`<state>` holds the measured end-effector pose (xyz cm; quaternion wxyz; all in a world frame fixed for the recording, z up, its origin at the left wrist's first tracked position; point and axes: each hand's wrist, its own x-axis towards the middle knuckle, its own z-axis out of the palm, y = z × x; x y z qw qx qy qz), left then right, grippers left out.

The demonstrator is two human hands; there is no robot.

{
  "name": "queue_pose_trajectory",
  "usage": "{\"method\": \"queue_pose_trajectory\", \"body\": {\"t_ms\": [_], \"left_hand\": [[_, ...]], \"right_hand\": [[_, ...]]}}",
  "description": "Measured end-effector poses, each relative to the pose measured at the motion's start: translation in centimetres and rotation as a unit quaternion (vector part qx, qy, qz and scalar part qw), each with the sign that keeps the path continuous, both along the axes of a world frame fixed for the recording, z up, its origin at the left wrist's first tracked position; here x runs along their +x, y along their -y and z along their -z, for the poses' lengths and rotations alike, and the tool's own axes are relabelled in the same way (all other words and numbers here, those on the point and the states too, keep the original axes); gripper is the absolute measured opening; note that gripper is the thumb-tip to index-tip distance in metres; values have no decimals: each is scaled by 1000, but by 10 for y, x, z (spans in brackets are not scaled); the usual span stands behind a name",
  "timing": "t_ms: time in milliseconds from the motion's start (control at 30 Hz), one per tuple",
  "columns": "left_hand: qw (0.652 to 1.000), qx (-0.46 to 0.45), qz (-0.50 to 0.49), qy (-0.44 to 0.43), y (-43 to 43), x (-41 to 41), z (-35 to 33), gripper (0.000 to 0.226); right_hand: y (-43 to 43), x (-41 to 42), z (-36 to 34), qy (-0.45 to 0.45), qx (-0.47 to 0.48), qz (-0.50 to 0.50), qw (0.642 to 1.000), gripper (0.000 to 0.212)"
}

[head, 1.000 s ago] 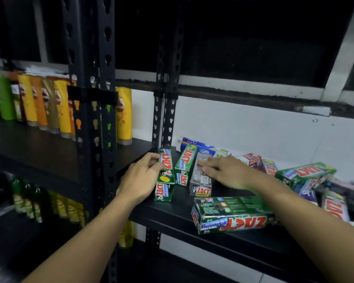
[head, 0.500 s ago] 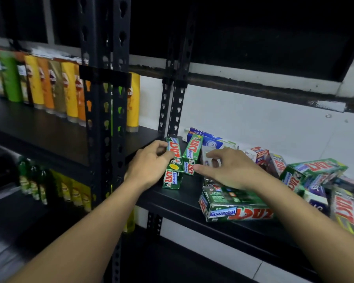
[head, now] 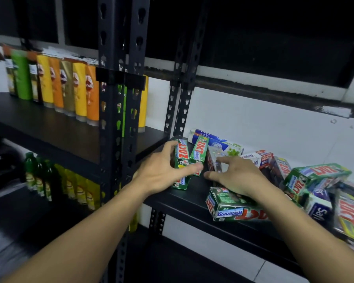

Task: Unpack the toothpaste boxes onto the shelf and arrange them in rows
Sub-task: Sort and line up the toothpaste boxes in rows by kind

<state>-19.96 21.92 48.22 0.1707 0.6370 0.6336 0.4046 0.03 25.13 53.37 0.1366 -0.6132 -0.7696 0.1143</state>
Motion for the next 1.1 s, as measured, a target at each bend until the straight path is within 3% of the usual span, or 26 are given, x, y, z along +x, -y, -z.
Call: {"method": "queue_pose_trajectory", "body": {"t_ms": [100, 200, 333, 433, 633, 867, 1100], "left_hand": [[994, -16, -7, -108, 10, 3, -2, 111], [990, 1, -39, -132, 15, 4, -2, 101], [995, 70, -35, -57, 27, 13, -1, 71], [992, 101, -68, 24, 31, 15, -5, 66], [964, 230, -118, 62, 46, 46, -41, 32], [953, 285, 27, 100, 63, 136, -83, 26], [946, 258, 156, 122, 62, 247, -81, 28]], "right_hand": [[1, 2, -6, -3, 0, -2, 1000, 69], [-1, 10, -7, -53, -1, -2, 999, 63], [4, 22, -11, -78, 25, 0, 997, 59], [15, 35, -23, -108, 62, 1, 992, 56], [49, 74, -49, -168, 174, -19, 970, 46], [84, 152, -60, -232, 246, 32, 941, 47], [105, 257, -53, -243, 285, 146, 916, 41]]}}
